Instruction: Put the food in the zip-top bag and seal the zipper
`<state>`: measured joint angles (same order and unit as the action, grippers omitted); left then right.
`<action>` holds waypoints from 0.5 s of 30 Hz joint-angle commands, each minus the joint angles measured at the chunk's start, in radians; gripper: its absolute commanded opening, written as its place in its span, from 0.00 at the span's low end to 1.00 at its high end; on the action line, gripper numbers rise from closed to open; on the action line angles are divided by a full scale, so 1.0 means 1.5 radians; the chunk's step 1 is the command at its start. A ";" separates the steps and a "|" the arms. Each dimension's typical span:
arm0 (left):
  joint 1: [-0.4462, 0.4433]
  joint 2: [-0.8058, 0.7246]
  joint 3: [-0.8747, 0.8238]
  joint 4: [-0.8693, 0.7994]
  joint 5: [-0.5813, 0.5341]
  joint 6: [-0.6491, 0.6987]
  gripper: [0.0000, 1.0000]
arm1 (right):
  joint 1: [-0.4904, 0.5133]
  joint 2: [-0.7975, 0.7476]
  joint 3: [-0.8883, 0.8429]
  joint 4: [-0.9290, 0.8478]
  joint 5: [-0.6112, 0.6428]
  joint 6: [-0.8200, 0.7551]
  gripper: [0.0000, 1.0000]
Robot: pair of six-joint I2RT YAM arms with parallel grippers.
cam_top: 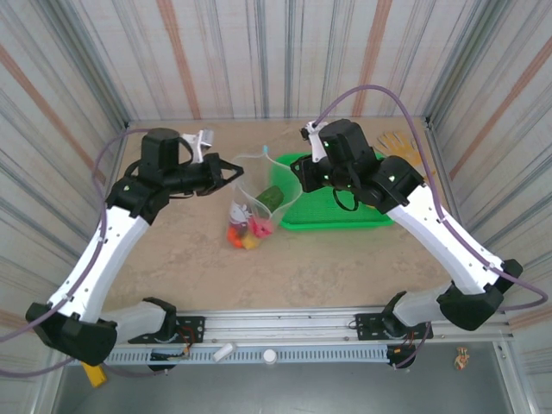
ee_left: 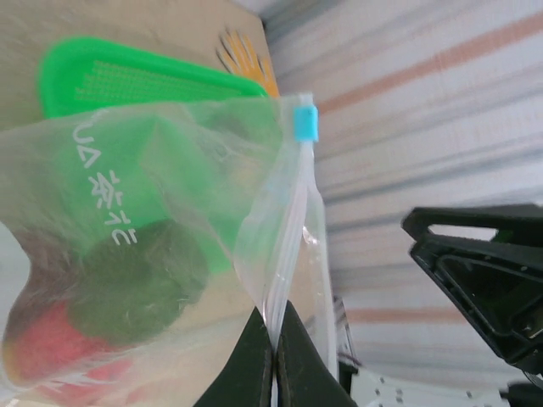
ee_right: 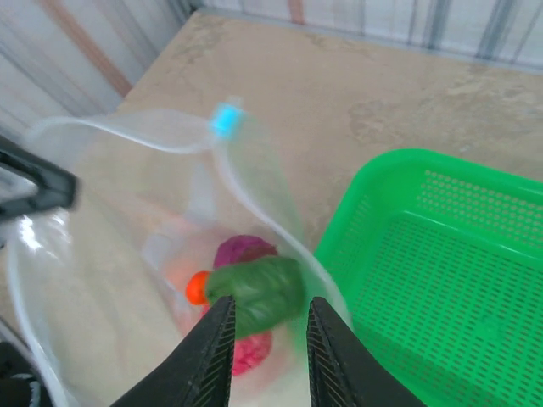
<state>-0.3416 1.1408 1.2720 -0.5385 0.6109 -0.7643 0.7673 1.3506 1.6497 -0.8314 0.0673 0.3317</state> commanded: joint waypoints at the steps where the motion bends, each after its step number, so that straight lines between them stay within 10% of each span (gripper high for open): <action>1: 0.082 -0.068 -0.055 0.077 0.023 -0.084 0.00 | -0.033 -0.031 -0.037 -0.017 0.027 0.011 0.30; 15: 0.108 -0.030 -0.089 0.091 0.132 -0.109 0.00 | -0.231 -0.028 -0.210 -0.012 0.089 0.054 0.69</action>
<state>-0.1642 1.1042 1.1145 -0.4171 0.7605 -0.9401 0.4629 1.2884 1.3697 -0.8459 0.1650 0.3828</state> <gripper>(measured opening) 0.052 0.690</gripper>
